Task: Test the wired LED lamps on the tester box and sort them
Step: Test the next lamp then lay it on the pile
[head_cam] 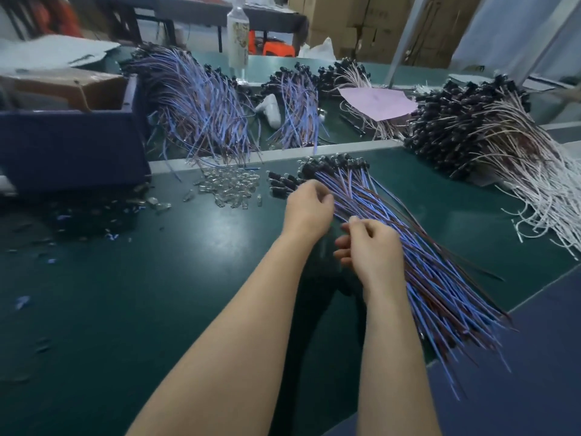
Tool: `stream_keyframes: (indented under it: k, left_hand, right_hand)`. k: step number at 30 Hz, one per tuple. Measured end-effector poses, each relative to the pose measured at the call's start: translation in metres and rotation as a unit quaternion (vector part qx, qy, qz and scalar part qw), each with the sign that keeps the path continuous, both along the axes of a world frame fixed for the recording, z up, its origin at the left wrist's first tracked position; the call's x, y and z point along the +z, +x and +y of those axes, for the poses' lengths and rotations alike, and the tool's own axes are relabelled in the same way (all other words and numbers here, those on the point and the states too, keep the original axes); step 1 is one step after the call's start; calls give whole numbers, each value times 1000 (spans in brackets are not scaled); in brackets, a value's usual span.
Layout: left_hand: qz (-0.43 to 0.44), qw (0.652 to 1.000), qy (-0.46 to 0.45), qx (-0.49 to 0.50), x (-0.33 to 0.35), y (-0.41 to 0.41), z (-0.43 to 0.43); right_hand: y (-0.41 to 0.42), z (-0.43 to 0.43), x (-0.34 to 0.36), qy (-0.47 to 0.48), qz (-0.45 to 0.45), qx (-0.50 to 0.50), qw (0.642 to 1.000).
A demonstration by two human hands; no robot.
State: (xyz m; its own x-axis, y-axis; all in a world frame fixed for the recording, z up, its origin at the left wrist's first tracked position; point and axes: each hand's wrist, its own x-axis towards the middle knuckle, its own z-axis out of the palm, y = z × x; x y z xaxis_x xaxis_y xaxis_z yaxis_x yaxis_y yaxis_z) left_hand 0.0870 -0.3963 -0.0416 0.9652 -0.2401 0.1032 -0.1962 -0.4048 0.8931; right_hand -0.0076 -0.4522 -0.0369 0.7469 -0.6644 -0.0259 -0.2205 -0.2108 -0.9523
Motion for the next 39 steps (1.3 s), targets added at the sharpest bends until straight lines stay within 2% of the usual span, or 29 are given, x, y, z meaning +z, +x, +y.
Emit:
stream_keyframes:
  k: [2, 4, 7, 10, 14, 17, 22, 27, 29, 32, 35, 39]
  left_hand:
    - [33, 993, -102, 48, 11, 5, 33]
    - [53, 972, -210, 89, 21, 6, 74]
    - [35, 929, -315, 191, 34, 2, 145]
    - [2, 868, -390, 308, 41, -6, 215]
    - [-29, 809, -398, 432, 42, -18, 295]
    - [-28, 778, -406, 479, 42, -29, 340]
    - [-39, 728, -428, 534, 43, -39, 382]
    - [-71, 698, -455, 549, 52, -40, 400]
    - [-73, 692, -463, 549, 53, -40, 398]
    - [-72, 688, -471, 547, 51, -38, 398]
    - [-67, 681, -476, 552, 49, -38, 399]
    - [-76, 677, -473, 559, 52, -38, 398]
  right_hand:
    - [14, 25, 3, -20, -9, 39, 999]
    - [31, 58, 10, -42, -18, 92, 995]
    - [54, 121, 20, -43, -34, 195, 979]
    - [68, 193, 20, -47, -39, 296, 953]
    - [67, 280, 13, -93, -47, 412, 905]
    - [61, 334, 8, -153, -61, 478, 863]
    - [66, 378, 1, -314, -4, 521, 793]
    - [61, 406, 2, -316, 8, 569, 759]
    - [64, 405, 4, -281, 1, 566, 775]
    - [72, 389, 8, -173, -7, 513, 841]
    - [74, 382, 11, -178, 13, 546, 819]
    - [75, 400, 4, -152, -30, 524, 837]
